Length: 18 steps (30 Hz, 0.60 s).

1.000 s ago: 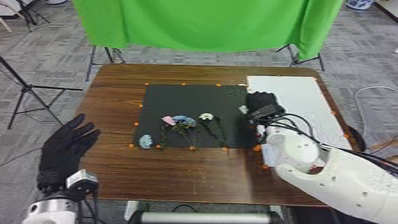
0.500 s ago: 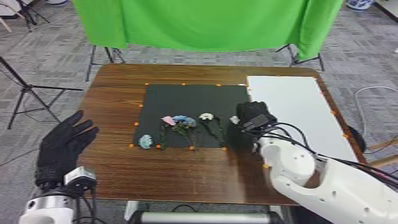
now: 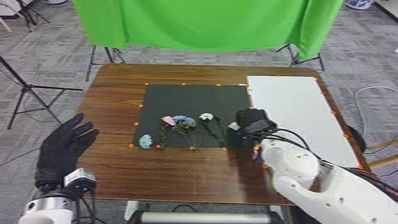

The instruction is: Arrange flowers

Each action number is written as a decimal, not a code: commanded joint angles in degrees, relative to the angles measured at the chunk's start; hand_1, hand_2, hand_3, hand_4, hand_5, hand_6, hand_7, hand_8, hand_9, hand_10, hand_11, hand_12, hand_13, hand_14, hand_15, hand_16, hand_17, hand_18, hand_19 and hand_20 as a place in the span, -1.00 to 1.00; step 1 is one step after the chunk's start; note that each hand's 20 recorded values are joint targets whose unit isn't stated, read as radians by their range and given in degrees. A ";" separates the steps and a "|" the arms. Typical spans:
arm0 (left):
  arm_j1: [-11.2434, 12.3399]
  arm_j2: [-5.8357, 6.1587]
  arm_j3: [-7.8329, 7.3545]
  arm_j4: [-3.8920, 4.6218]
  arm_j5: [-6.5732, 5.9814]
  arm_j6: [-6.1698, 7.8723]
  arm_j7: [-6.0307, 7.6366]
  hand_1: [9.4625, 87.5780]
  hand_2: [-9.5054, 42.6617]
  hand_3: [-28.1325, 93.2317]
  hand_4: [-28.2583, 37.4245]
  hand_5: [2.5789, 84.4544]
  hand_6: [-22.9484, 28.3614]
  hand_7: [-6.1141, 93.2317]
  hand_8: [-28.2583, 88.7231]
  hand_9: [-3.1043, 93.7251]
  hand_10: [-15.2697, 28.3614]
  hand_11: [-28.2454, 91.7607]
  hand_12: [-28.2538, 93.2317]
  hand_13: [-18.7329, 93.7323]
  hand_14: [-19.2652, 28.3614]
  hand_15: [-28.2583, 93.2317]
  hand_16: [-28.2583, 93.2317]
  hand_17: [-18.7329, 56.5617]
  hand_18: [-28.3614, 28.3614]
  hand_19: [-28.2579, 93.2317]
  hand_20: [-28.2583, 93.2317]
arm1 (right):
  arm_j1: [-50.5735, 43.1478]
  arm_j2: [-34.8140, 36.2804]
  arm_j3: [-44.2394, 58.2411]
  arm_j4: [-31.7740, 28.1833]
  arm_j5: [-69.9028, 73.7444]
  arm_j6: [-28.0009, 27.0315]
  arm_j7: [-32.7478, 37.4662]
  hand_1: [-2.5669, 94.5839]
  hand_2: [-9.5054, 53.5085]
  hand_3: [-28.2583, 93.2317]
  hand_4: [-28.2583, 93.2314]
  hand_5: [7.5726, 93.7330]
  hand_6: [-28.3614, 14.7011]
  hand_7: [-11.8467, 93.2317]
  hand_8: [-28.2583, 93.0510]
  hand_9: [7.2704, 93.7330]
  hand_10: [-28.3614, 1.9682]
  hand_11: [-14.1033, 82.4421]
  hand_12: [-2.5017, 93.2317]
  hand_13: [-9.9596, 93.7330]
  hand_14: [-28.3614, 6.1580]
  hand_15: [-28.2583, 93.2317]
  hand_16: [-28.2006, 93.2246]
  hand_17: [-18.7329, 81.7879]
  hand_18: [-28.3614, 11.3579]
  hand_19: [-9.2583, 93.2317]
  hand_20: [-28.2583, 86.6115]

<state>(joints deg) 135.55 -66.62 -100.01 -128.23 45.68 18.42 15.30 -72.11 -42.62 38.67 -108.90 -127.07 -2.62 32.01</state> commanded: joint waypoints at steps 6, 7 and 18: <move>1.15 -0.59 0.22 -0.48 0.26 -0.18 -0.46 -0.63 -0.46 0.83 -0.82 -0.07 0.32 -0.54 -0.70 -0.18 0.59 0.00 -0.36 -0.17 0.91 0.37 -0.69 -0.68 0.87 0.46 -0.21 | -4.17 -2.10 4.50 -3.12 0.99 -4.59 -0.05 -0.27 -1.00 0.98 -1.00 0.25 0.19 -0.28 -0.82 0.39 -0.09 0.08 -0.61 0.49 0.14 0.80 -0.36 -0.10 -0.74 1.00 0.01; 1.31 -0.73 0.16 -0.49 0.27 -0.18 -0.38 -0.63 -0.46 0.83 -0.82 -0.07 0.32 -0.54 -0.70 -0.18 0.59 0.00 -0.36 -0.17 0.91 0.37 -0.69 -0.68 0.87 0.46 -0.21 | -4.47 -1.94 5.01 -3.56 1.10 -4.86 0.15 -0.28 -1.00 0.97 -1.00 0.24 0.18 -0.28 -0.82 0.37 -0.13 0.08 -0.61 0.49 0.13 0.80 -0.36 -0.10 -0.74 1.00 0.01; 1.90 -0.81 -0.04 -0.60 0.35 -0.36 0.02 -0.63 -0.46 0.83 -0.82 -0.08 0.31 -0.54 -0.70 -0.18 0.60 0.00 -0.36 -0.17 0.90 0.37 -0.69 -0.68 0.87 0.46 -0.21 | -8.32 1.21 7.95 -8.07 2.16 1.45 -0.23 -0.39 -0.96 0.97 -0.99 0.10 0.09 -0.34 -0.80 0.24 -0.30 0.06 -0.62 0.42 0.02 0.82 -0.38 -0.13 -0.78 0.99 0.01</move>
<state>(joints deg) 136.57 -67.08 -100.08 -128.60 45.76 18.43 15.29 -77.92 -43.69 45.00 -114.55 -124.71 -6.20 32.20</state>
